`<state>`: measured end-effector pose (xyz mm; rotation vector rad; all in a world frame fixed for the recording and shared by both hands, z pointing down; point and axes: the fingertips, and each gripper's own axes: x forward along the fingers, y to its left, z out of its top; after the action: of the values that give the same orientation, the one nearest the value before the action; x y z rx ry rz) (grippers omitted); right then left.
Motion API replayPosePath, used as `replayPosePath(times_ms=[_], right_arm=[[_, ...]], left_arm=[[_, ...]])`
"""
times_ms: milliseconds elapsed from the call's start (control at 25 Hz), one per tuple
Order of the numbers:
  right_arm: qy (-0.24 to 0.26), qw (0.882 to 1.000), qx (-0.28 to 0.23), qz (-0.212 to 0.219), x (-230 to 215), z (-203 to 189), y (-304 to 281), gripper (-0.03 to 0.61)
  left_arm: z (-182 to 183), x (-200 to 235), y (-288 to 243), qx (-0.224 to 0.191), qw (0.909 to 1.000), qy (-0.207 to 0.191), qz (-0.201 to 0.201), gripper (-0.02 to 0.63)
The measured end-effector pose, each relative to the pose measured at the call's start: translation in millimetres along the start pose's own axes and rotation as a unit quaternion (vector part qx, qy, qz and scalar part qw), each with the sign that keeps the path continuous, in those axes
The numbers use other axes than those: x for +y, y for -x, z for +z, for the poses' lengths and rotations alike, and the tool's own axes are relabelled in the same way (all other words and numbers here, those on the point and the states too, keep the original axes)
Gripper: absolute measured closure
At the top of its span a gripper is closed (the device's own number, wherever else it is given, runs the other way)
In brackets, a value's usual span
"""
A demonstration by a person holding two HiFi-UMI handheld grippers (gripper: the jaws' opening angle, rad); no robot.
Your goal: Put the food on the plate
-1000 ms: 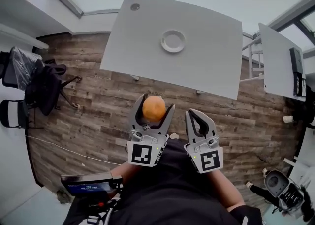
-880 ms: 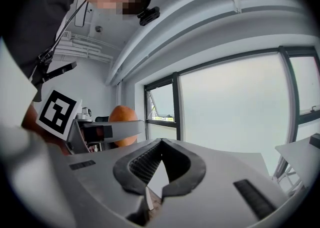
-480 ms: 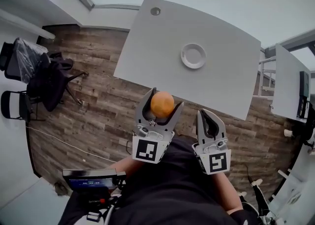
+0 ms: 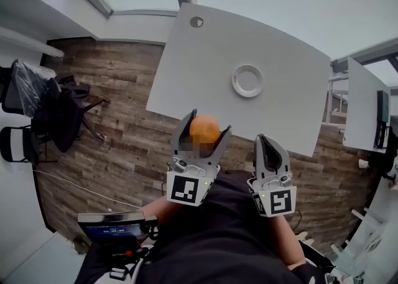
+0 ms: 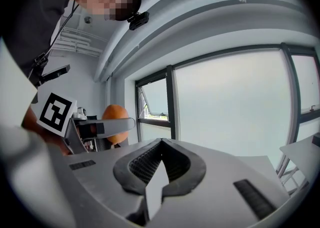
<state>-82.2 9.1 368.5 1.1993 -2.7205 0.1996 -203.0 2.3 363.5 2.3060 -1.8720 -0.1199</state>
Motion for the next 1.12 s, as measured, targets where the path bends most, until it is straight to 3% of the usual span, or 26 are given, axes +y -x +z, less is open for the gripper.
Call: replayPosePath(times_ms=[600,1120], right_arm=[[-0.012,1.0,0.005,0.01,2.7,-0.3,-20.3,0.581],[0.006,0.998,-0.046,0.035,-7.5,33.1,-25.7,0.581]], left_arm=[[-3.5,17.8,0.7,0.007,0.9996,0.0,0.027,0.275],[0.4,1.0,-5.9,0.006,0.9985,-0.006,0.054,0.275]])
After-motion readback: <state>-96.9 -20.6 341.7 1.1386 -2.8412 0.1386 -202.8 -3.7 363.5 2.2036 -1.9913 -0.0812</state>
